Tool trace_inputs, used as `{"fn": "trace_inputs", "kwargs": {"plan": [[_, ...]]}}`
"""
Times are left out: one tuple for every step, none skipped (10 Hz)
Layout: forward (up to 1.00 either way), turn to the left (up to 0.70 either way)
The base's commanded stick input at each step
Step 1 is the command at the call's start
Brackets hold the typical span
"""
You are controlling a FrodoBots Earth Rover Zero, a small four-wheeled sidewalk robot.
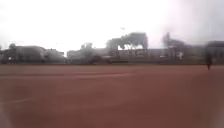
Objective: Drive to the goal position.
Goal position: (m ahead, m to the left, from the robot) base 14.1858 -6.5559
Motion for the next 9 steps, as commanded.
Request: {"fn": "trace_inputs", "kwargs": {"plan": [[0.50,0.00],[0.50,0.00],[0.50,0.00],[0.50,0.00],[0.50,0.00],[0.50,0.00],[0.50,0.00],[0.50,0.00],[0.50,0.00]]}}
